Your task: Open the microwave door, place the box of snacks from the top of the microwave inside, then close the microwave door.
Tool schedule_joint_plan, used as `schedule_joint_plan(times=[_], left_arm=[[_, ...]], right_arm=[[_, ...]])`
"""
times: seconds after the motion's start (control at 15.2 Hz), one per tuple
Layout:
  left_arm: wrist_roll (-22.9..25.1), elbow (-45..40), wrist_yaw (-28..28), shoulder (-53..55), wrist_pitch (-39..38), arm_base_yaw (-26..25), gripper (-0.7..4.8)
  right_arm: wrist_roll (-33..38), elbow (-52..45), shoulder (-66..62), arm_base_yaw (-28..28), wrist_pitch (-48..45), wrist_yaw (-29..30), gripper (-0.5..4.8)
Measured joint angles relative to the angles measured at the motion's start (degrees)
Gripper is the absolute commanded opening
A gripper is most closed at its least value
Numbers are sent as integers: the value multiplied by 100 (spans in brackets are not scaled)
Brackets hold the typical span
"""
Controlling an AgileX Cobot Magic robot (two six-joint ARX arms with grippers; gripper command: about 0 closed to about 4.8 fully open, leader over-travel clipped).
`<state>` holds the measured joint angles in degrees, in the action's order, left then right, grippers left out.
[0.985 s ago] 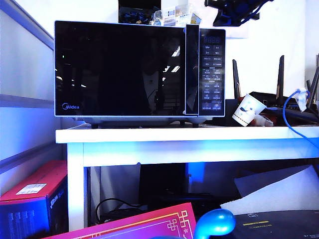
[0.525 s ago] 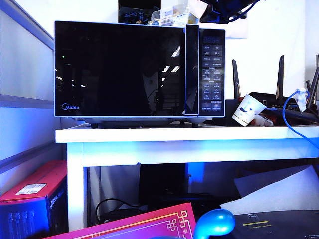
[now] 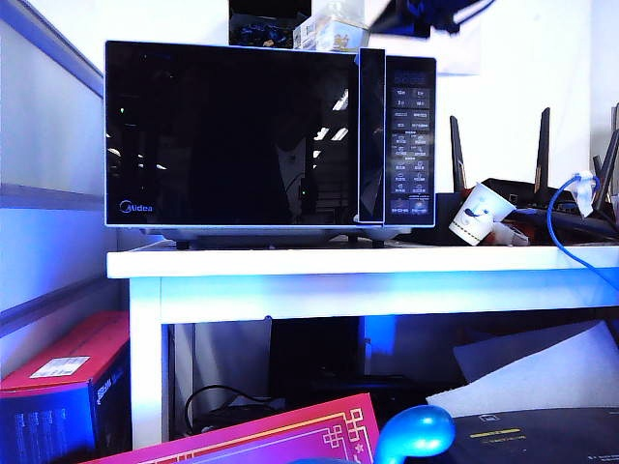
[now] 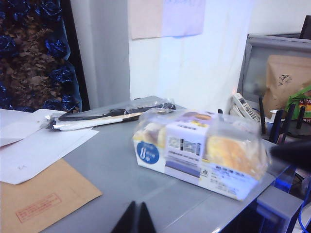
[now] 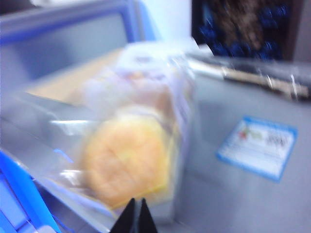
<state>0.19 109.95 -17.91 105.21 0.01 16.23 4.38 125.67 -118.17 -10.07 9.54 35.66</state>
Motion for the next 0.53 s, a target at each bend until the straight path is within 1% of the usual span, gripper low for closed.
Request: schedule_joint_plan(times=[0.07,0.13,0.2,0.26,0.33,0.53], left_arm=[[0,0,0,4,7,0,-6],[0,0,-2,11,20,0,-6],[0,0,-2,42,59,2,-6],[0,0,-11,107,101,26,-6],[-2,-2,-105,157,116,31,-6],[-2,-2,-247,216,142,48,-6]], right_arm=[[-68,0,74,2,0,-26,-5],[-125,0,136,4,0,-201,-5],[-208,11,186,4,-22,-514,-5],[-326,13,205,4,-155,-946,-5],[-365,13,179,7,-291,-1121,-5],[-382,13,-9,2,-424,-1335,-5]])
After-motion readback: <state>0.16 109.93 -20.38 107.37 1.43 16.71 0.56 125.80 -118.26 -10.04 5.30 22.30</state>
